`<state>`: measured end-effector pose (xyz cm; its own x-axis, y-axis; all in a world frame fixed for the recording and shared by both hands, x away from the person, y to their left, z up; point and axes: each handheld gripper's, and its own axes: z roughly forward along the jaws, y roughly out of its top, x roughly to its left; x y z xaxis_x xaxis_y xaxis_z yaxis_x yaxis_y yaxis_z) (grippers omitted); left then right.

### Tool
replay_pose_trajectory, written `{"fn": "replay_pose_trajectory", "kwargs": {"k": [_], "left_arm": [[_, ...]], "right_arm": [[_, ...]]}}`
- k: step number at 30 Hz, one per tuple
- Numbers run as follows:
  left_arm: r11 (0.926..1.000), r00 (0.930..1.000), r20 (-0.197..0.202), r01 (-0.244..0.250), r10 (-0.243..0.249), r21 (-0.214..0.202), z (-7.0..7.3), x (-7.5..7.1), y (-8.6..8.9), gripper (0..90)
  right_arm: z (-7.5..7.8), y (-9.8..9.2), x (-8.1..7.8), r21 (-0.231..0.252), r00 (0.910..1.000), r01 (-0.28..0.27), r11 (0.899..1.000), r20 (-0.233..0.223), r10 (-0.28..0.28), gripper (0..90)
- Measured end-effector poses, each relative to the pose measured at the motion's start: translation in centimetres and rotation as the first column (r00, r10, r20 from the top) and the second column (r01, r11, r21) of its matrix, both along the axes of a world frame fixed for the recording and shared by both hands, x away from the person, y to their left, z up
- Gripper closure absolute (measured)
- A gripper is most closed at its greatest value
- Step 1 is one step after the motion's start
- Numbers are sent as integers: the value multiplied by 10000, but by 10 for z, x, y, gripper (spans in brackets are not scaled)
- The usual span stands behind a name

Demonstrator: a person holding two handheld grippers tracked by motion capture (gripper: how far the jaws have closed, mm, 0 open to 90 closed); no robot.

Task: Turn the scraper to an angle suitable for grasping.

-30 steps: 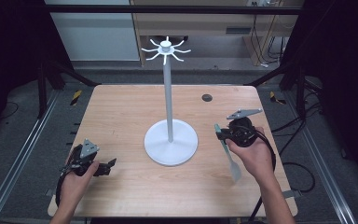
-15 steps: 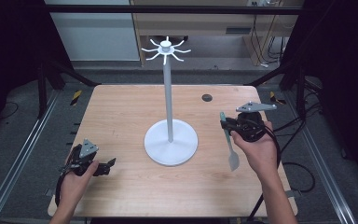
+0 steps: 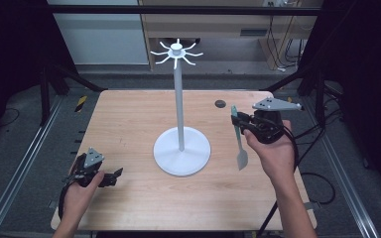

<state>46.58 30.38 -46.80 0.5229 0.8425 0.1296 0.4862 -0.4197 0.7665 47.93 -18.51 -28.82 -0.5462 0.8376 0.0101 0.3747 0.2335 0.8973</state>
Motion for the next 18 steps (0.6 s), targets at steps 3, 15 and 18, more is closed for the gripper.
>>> {"fn": "replay_pose_trajectory", "kwargs": {"k": [3,15,18], "left_arm": [[9999,10000,-24,87,-87,61,-1,0,-2,41],[10000,10000,13,-12,13,-66,0,1,0,41],[10000,10000,23,-6,6,-87,0,1,0,41]], "right_arm": [[4,5,2,113,9998,-56,9999,173,54,745],[21,21,7,398,9980,-282,9988,570,259,745],[23,23,7,430,9975,-323,9986,646,295,745]]}}
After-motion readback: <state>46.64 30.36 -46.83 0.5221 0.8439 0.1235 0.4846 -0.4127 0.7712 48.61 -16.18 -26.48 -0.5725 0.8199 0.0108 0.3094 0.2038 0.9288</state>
